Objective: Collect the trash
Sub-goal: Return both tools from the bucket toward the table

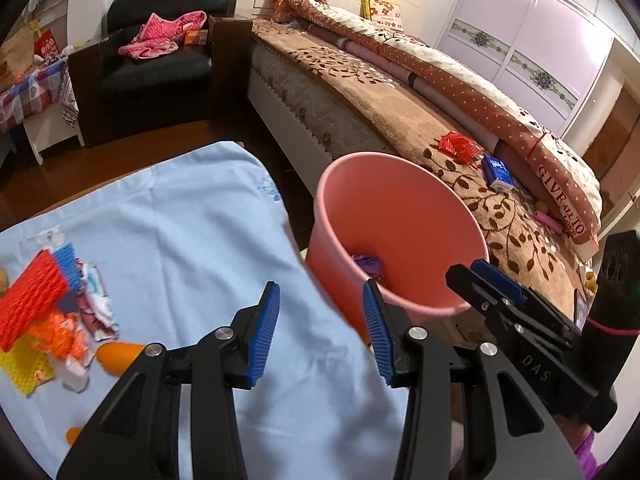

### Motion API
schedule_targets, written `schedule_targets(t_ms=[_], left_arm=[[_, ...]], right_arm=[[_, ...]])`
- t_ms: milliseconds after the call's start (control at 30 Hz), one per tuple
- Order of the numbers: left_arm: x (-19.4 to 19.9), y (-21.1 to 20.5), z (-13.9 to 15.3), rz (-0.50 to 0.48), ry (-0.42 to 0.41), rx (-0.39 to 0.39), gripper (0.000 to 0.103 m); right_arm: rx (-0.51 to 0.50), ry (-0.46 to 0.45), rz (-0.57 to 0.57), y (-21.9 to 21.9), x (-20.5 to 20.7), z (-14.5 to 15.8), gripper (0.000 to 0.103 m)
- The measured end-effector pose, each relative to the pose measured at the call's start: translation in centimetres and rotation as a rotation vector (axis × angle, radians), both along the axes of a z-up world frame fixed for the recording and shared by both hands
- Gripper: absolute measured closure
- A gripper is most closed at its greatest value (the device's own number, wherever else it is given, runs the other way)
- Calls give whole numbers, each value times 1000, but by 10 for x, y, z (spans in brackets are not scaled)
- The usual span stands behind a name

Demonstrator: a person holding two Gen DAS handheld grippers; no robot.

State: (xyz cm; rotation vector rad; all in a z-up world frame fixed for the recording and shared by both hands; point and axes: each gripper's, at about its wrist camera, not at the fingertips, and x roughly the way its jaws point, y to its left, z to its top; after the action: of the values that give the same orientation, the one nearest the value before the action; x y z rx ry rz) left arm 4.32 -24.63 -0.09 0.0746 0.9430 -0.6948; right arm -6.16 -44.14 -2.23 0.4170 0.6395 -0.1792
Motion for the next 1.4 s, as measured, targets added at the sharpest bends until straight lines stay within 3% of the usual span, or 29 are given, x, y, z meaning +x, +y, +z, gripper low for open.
schedule_targets(t_ms=[833,1400], left_arm=[[-40,103,17,73,-122,15,60],[-47,175,24,173,-155,-1,60]], right_arm=[[-63,-47,112,75,-9,31,53],[-84,-45,209,129,0,37,53]])
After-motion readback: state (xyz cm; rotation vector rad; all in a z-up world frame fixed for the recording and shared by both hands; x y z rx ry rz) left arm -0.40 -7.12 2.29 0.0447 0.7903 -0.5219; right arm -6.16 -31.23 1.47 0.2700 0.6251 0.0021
